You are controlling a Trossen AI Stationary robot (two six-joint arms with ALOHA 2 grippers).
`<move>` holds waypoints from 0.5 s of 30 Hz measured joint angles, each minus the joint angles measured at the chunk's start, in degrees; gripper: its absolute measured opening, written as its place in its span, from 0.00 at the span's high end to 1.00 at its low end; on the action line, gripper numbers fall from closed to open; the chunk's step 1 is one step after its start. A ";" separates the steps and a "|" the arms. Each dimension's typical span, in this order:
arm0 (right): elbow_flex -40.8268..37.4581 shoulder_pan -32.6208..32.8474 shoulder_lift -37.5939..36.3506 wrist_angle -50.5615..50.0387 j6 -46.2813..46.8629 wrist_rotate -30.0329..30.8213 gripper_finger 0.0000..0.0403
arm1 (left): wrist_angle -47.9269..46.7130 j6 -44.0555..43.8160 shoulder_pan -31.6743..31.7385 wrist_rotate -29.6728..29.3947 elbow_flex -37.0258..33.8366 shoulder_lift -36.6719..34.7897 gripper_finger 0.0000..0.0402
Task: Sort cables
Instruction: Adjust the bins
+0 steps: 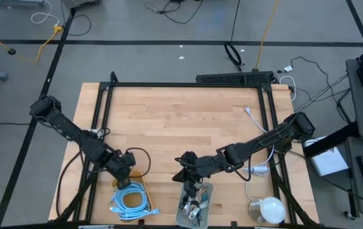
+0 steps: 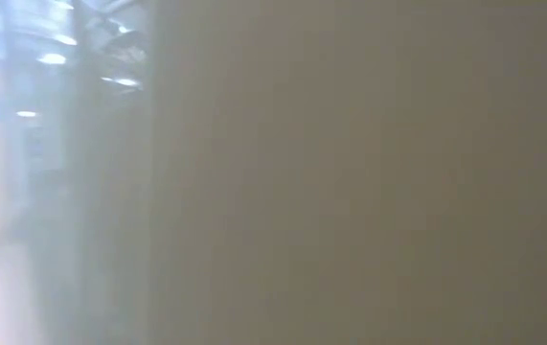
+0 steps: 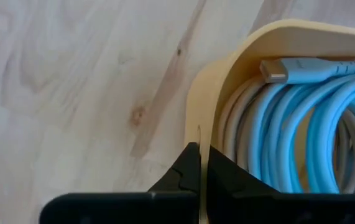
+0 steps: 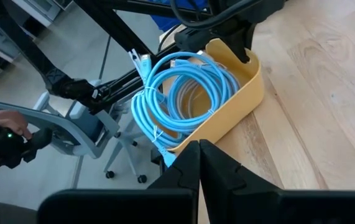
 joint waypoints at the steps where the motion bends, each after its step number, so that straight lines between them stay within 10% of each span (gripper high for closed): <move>1: 0.00 0.00 0.00 0.00 -0.04 0.00 1.00 | 0.44 0.61 0.43 0.00 -0.02 0.00 1.00; 15: 0.00 0.00 0.00 -0.04 -0.16 0.00 1.00 | 10.67 8.38 7.51 1.71 -0.13 0.09 1.00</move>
